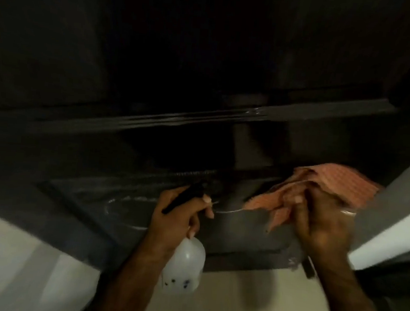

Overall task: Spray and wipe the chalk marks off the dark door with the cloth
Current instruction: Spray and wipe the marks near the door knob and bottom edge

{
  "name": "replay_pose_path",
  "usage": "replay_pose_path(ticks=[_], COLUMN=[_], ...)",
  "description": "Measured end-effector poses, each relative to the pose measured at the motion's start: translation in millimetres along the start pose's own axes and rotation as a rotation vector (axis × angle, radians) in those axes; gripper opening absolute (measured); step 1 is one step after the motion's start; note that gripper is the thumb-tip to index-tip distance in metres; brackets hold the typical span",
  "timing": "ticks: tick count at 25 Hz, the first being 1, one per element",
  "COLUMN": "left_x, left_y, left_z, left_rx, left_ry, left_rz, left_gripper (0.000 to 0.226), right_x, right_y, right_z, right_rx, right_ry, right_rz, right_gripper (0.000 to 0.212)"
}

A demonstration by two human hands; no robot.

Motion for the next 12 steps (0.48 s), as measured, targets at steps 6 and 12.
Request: replay_pose_path(ticks=[6,12], left_x=[33.4,80.1], left_y=[-22.0,-45.1], left_z=[89.9,172.8], left_rx=[0.032,0.111], left_ry=[0.161,0.346], left_rz=[-0.038,-0.060], left_gripper=[0.019,0.016], right_x=[23.5,33.2], right_y=[-107.7,-264.8], right_z=[-50.5,-96.6], right_rx=[-0.045,-0.102], right_ry=[0.058,-0.133], right_rz=[-0.084,0.319], right_gripper=[0.039,0.048])
Point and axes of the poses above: each hand's wrist, its own x-axis away from the middle knuckle, its own z-axis out of the back of the hand, y = z × x, the point moved 4 cm from there along -x, towards the middle knuckle, and after that the axes turned 3 degrees about -z, right-handed, at the moved point
